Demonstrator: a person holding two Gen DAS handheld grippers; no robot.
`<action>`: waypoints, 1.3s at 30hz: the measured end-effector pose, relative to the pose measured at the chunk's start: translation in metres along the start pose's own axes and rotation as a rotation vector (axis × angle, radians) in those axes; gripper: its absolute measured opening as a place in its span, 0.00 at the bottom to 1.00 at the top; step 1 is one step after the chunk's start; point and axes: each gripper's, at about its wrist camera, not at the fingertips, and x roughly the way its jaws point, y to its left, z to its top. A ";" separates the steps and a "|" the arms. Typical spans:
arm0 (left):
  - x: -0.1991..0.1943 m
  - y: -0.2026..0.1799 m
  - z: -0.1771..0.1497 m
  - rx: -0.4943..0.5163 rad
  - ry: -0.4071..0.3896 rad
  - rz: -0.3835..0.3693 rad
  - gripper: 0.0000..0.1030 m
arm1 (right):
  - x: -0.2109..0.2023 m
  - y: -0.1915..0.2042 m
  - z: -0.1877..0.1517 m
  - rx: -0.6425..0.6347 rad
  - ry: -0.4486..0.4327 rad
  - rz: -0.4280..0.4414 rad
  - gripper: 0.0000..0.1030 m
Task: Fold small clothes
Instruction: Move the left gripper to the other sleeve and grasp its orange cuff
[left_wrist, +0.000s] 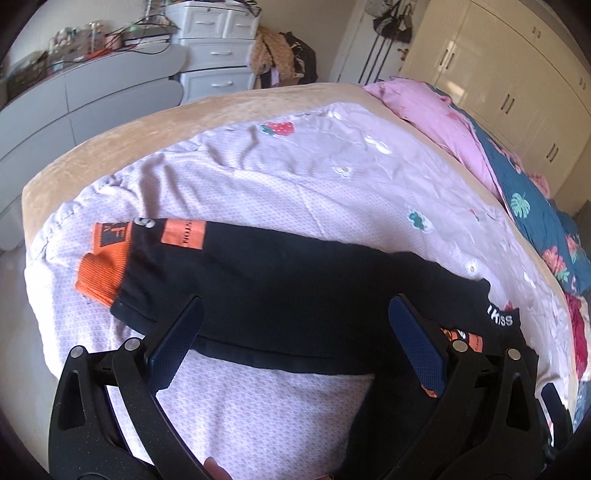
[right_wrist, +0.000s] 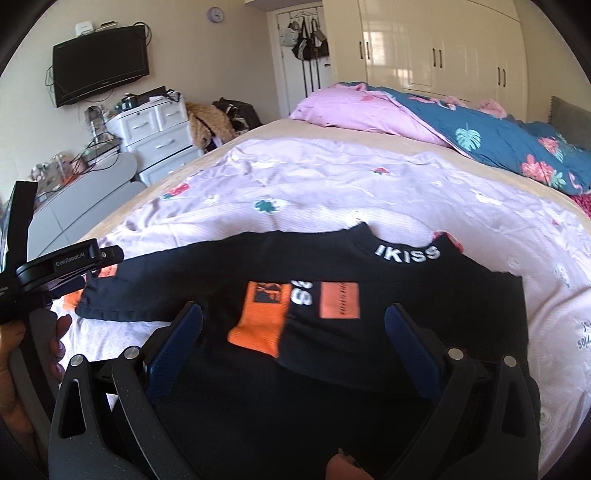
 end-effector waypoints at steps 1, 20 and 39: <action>-0.001 0.004 0.001 -0.011 -0.007 0.011 0.91 | 0.001 0.003 0.001 -0.004 -0.001 0.003 0.96; 0.002 0.078 0.014 -0.285 0.001 0.177 0.91 | 0.023 0.072 0.036 -0.052 0.006 0.121 0.96; 0.046 0.133 0.006 -0.476 0.104 0.146 0.91 | 0.036 0.092 0.034 -0.059 0.057 0.170 0.96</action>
